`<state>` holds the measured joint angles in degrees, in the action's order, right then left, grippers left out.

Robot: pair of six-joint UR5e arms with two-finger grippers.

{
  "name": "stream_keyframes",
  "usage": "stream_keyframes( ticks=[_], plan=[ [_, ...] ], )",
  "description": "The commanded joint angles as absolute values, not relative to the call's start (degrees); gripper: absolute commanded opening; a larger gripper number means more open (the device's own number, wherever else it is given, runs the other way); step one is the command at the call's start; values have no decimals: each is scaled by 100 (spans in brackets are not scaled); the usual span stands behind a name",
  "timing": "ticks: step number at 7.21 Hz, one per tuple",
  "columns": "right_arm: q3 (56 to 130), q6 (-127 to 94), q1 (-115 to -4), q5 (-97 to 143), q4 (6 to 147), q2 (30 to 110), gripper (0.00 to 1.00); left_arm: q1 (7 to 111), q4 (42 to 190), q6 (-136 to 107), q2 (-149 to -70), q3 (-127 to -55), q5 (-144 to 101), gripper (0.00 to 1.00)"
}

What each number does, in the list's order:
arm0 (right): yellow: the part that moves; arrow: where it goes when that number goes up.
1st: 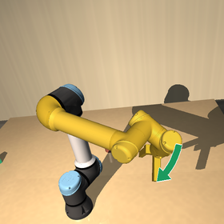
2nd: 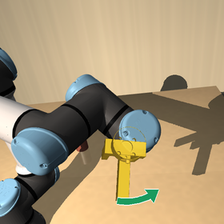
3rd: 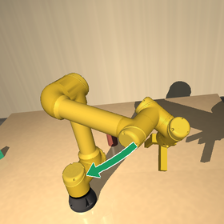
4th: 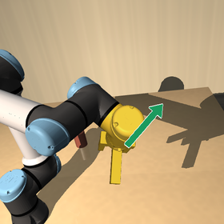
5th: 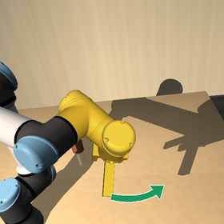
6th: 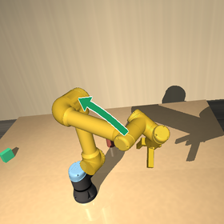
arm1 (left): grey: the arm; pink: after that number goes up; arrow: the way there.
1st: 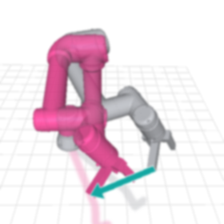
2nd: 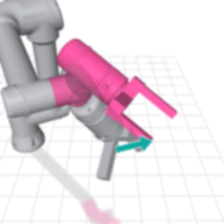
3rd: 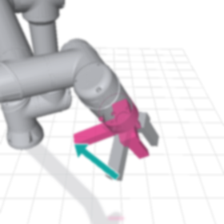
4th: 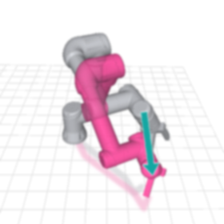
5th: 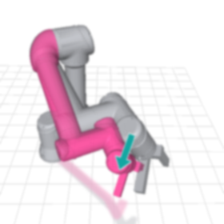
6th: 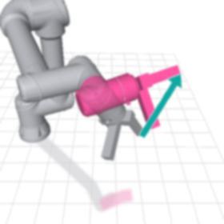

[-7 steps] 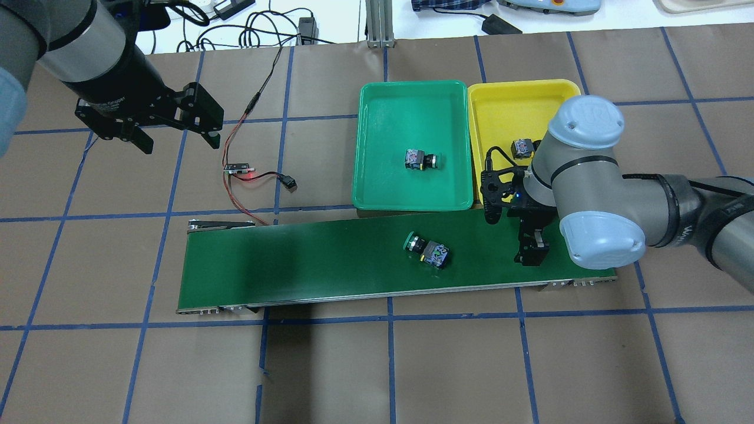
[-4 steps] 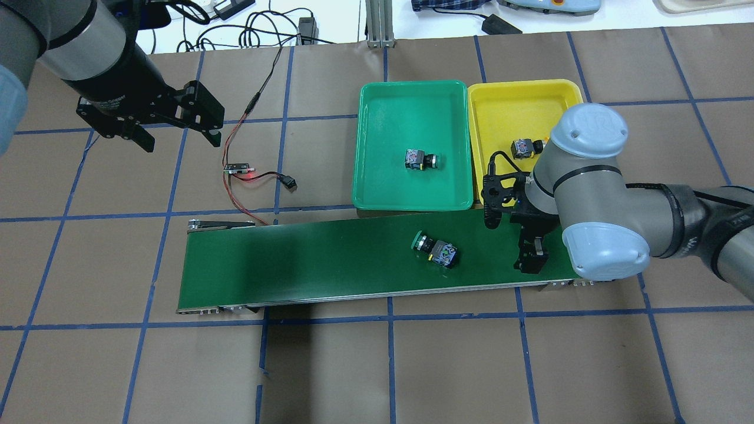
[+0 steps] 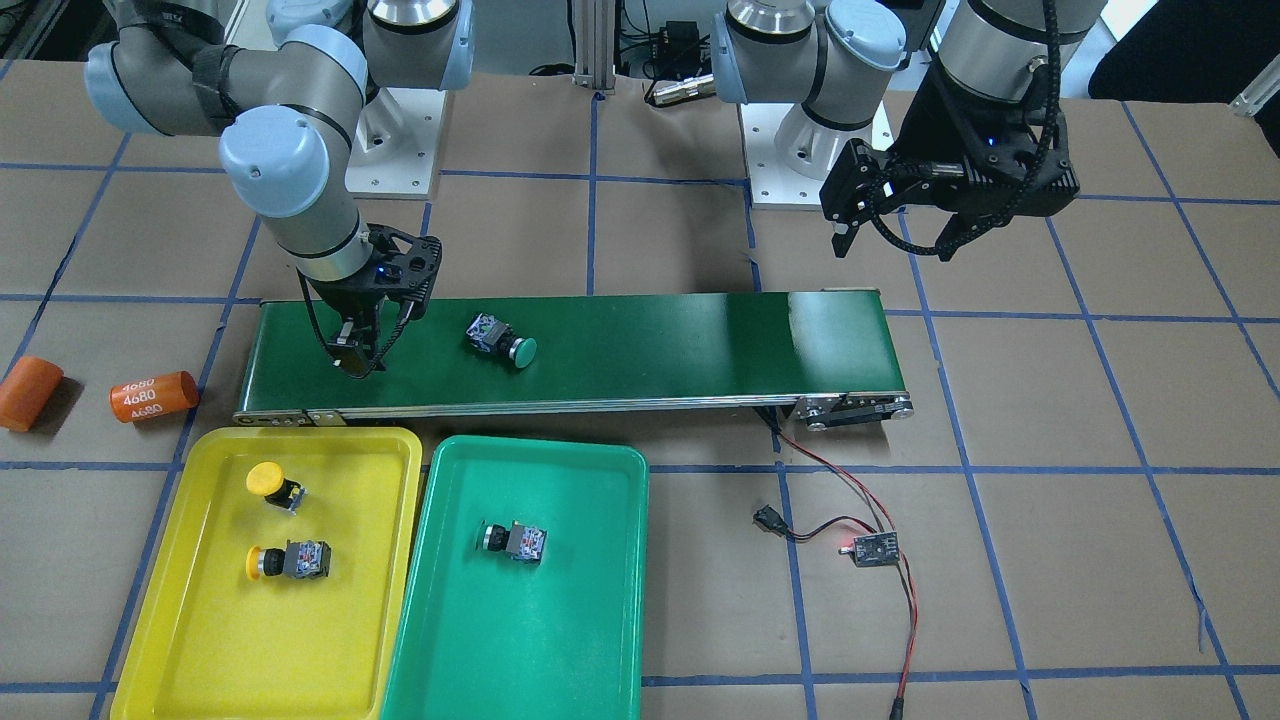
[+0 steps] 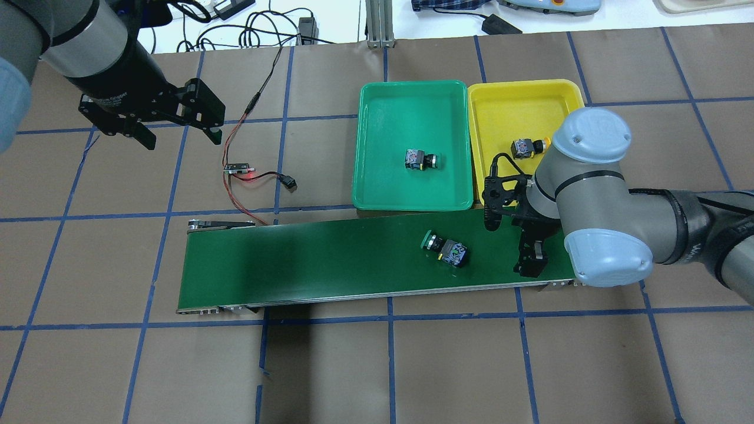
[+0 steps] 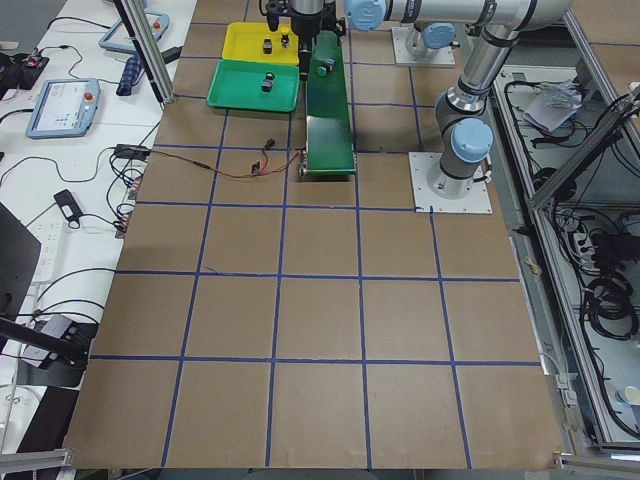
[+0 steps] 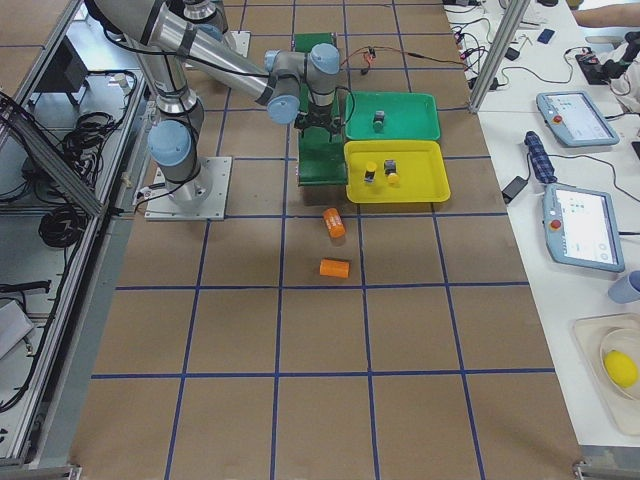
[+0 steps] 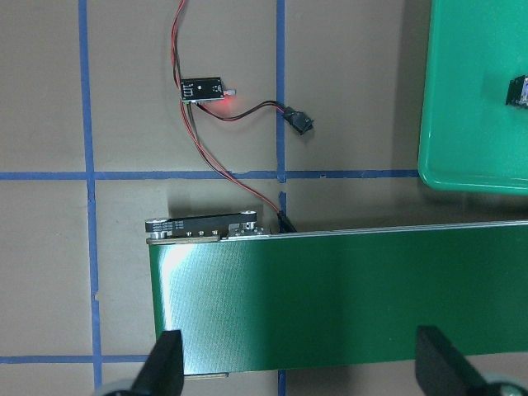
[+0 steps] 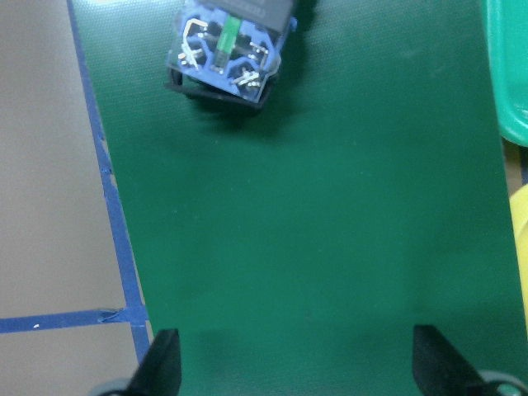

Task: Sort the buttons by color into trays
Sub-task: 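Wait at belt end and grasp the arriving green button with right gripper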

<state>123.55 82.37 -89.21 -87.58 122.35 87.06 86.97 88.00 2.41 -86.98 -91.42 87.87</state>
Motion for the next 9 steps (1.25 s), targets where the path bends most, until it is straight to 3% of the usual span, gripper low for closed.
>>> stream_keyframes(
  ticks=[1,9],
  plan=[
    [12366,8218,-8921,-8754,12234,8692,100,8701,8798,237,-8710,-9141,8763,100],
    [12436,7656,-8938,-8930,12349,8736,100,8692,8438,237,-8815,-9167,8569,100]
  ],
)
